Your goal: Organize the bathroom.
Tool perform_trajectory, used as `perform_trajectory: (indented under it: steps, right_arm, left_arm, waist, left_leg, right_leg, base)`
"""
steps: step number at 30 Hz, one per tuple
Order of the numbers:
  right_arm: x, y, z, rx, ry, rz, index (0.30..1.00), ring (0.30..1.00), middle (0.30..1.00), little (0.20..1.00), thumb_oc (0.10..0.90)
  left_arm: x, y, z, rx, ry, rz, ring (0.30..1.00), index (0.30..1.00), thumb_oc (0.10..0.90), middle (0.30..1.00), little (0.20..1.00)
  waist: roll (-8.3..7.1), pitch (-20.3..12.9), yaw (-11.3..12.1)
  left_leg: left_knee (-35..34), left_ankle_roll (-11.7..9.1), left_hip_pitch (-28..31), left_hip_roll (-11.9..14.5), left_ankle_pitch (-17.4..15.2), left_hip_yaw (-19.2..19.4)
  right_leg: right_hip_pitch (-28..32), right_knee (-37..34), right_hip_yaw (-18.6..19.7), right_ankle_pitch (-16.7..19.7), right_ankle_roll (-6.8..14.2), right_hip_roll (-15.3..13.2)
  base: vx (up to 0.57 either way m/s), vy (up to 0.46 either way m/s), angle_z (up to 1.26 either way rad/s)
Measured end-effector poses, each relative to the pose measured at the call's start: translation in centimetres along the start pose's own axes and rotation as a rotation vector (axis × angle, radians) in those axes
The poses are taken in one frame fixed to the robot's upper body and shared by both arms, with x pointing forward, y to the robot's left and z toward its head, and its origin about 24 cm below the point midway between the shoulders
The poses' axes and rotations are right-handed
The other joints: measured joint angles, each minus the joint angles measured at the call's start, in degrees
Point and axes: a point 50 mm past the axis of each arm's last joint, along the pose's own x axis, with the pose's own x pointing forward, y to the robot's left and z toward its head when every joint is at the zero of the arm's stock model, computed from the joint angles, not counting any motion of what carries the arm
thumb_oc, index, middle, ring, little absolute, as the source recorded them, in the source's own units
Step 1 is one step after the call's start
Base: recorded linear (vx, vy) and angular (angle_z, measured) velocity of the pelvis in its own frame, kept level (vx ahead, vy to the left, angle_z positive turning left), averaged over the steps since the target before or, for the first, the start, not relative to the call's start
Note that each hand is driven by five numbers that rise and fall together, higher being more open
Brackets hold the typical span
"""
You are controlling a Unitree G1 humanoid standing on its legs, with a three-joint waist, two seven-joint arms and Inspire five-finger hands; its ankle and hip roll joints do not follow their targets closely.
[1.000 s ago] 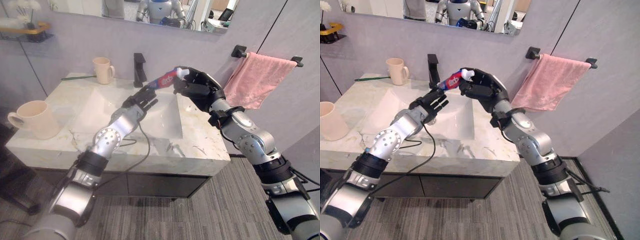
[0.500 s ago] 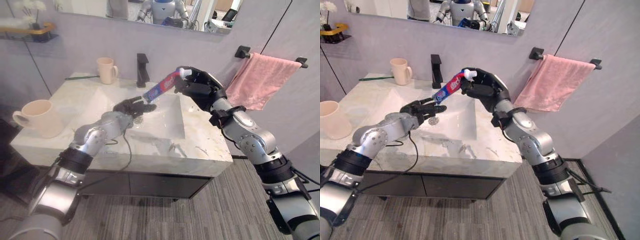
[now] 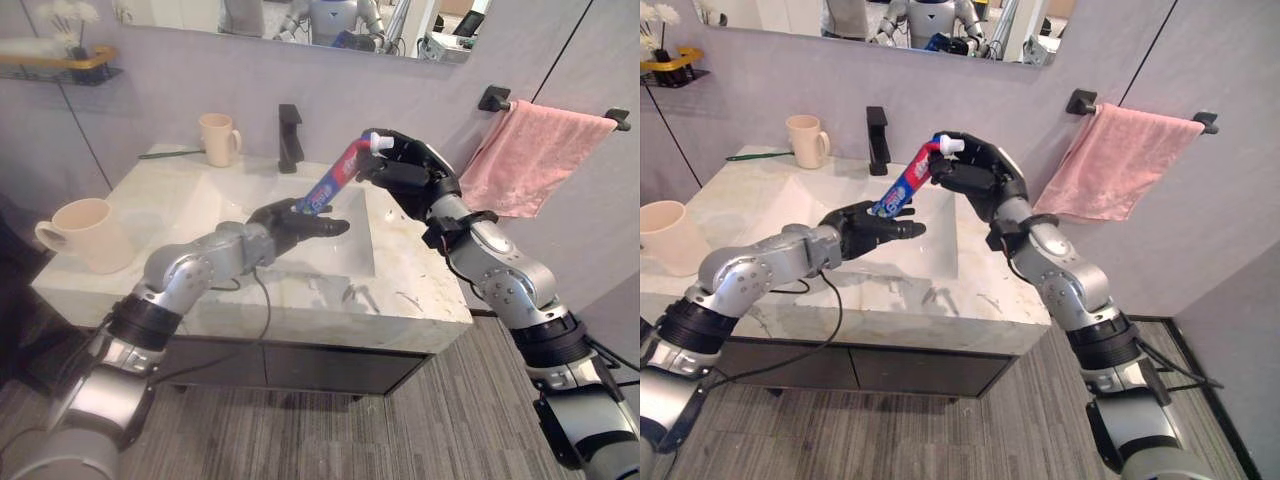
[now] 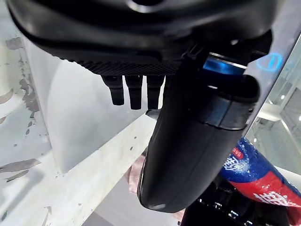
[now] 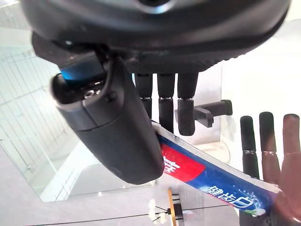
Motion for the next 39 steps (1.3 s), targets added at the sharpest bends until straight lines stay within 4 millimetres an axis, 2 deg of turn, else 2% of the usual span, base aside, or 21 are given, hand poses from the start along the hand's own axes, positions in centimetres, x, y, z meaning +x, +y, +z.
perform_trajectory:
  steps: [3,7,15,18,20,23,25,29,31,33,35,37,39]
  right_arm:
    - [-0.1,-0.3,0.4,-0.006,-0.017,-0.021,0.3,0.3,0.3,0.3,0.4]
    - [-0.5,-1.7,1.7,-0.058,-0.041,-0.081,0.3,0.3,0.3,0.3,0.4]
    - [-1.0,-3.0,3.3,-0.074,-0.108,-0.147,0.3,0.3,0.3,0.3,0.4]
    - [-1.3,-3.7,4.0,-0.119,-0.11,-0.175,0.3,0.3,0.3,0.3,0.4]
    - [-1.5,-4.2,4.6,-0.128,-0.117,-0.189,0.3,0.3,0.3,0.3,0.4]
    - [-1.8,-4.6,5.1,-0.114,-0.136,-0.197,0.3,0.3,0.3,0.3,0.4]
    - [-2.1,-4.9,5.7,-0.125,-0.149,-0.197,0.3,0.3,0.3,0.3,0.4]
    - [-3.2,-6.4,6.9,-0.149,-0.163,-0.242,0.3,0.3,0.3,0.3,0.4]
    - [-3.7,-6.9,7.8,-0.142,-0.183,-0.263,0.3,0.3,0.3,0.3,0.4]
    - [-3.9,-7.2,8.7,-0.162,-0.2,-0.274,0.3,0.3,0.3,0.3,0.4]
    - [-3.9,-7.1,9.4,-0.17,-0.214,-0.28,0.3,0.3,0.3,0.3,0.4]
    - [-3.8,-7.0,9.9,-0.154,-0.224,-0.28,0.3,0.3,0.3,0.3,0.4]
    - [-3.6,-6.8,10.2,-0.149,-0.23,-0.268,0.3,0.3,0.3,0.3,0.4]
  left_arm:
    - [-0.5,0.9,-0.2,0.028,0.048,0.007,0.9,0.9,0.8,0.9,0.9]
    - [-1.1,1.7,-0.8,0.047,0.106,-0.01,0.9,0.9,0.8,0.9,0.9]
    - [-2.2,1.9,-1.4,0.073,0.203,-0.169,0.9,0.9,0.8,0.9,0.9]
    - [-3.3,1.1,-2.3,0.103,0.243,-0.292,0.9,0.9,0.8,0.9,0.9]
    - [-4.6,0.7,-3.6,0.104,0.297,-0.393,0.9,0.9,0.8,0.9,0.9]
    - [-5.8,1.1,-5.1,0.079,0.39,-0.478,0.9,0.9,0.8,0.9,0.9]
    - [-6.7,2.0,-6.5,0.081,0.471,-0.517,0.9,0.9,0.8,0.9,0.9]
    - [-10.1,5.5,-10.5,0.108,0.706,-0.517,0.9,0.9,0.8,0.9,0.9]
    - [-12.1,7.6,-12.4,0.095,0.83,-0.486,0.9,0.9,0.8,0.9,0.9]
    - [-14.1,10.0,-14.2,0.153,1.003,-0.449,0.9,0.9,0.8,0.9,0.9]
    - [-16.4,12.6,-16.8,0.225,1.201,-0.341,0.9,0.9,0.8,0.9,0.9]
    - [-18.1,14.3,-18.9,0.268,1.381,-0.283,0.9,0.9,0.8,0.9,0.9]
    - [-18.9,14.5,-20.3,0.256,1.443,-0.286,0.9,0.9,0.8,0.9,0.9]
  waist:
    - [0.39,0.26,0.07]
    - [0.73,0.48,1.42]
    - [0.74,0.52,2.34]
    - [0.76,0.54,2.85]
    - [0.8,0.56,3.17]
    - [0.84,0.59,3.31]
    - [1.04,0.71,3.32]
    - [1.33,0.9,3.42]
    - [1.9,1.26,3.62]
    - [2.48,1.54,4.26]
    - [2.89,1.48,4.42]
    - [3.09,1.43,4.42]
    - [3.24,1.35,4.47]
  left_leg:
    - [-0.09,0.0,-0.03,-0.01,0.0,-0.15]
    - [-0.1,0.0,-0.1,-0.02,0.0,-0.41]
    - [-0.09,0.01,-0.27,-0.12,0.0,-1.42]
    - [-0.1,0.01,-0.3,-0.13,0.0,-1.54]
    - [-0.12,0.01,-0.4,-0.13,0.0,-1.66]
    - [-0.12,0.02,-0.61,-0.15,0.01,-1.76]
    - [-0.14,0.03,-0.85,-0.19,0.0,-1.87]
    - [-0.14,0.05,-1.02,-0.18,0.02,-2.23]
    - [-0.14,0.06,-1.08,-0.22,0.02,-2.41]
    - [-0.14,0.09,-1.16,-0.23,0.02,-2.66]
    - [-0.14,0.2,-1.16,-0.22,-0.05,-2.8]
    - [-0.13,0.0,-1.21,-0.19,0.24,-3.04]
    - [-0.13,0.04,-1.46,-0.29,0.36,-3.13]
  right_leg:
    - [0.05,0.0,-0.08,0.0,0.0,0.0]
    - [0.13,0.0,-0.35,0.0,-0.01,-0.01]
    - [0.41,0.0,-0.9,0.0,-0.01,-0.01]
    - [0.43,0.0,-0.91,-0.01,-0.01,-0.01]
    - [0.42,0.0,-0.95,-0.01,-0.02,0.0]
    - [0.42,0.0,-0.95,-0.02,-0.03,0.01]
    - [0.38,-0.02,-0.96,-0.04,-0.05,-0.01]
    - [0.25,-0.03,-0.98,-0.11,-0.17,0.04]
    - [0.29,-0.03,-0.98,-0.11,-0.17,0.04]
    - [0.32,-0.03,-1.0,-0.15,-0.23,0.04]
    - [0.32,-0.04,-1.03,-0.34,-0.52,0.07]
    - [0.24,-0.04,-1.09,-0.36,-0.55,0.17]
    - [0.08,-0.04,-1.11,-0.36,-0.55,0.12]
  base:
    - [0.0,0.0,0.0]
    - [0.0,0.013,0.03]
    - [-0.01,0.009,0.05]
    - [-0.02,0.017,0.01]
    - [-0.02,0.017,0.01]
    - [-0.02,0.014,0.01]
    - [-0.02,0.012,0.02]
    - [-0.02,0.029,0.02]
    - [-0.02,0.043,0.05]
    - [-0.01,0.047,0.01]
    - [0.0,0.047,0.02]
    - [0.0,0.038,0.07]
    - [0.01,0.039,0.08]
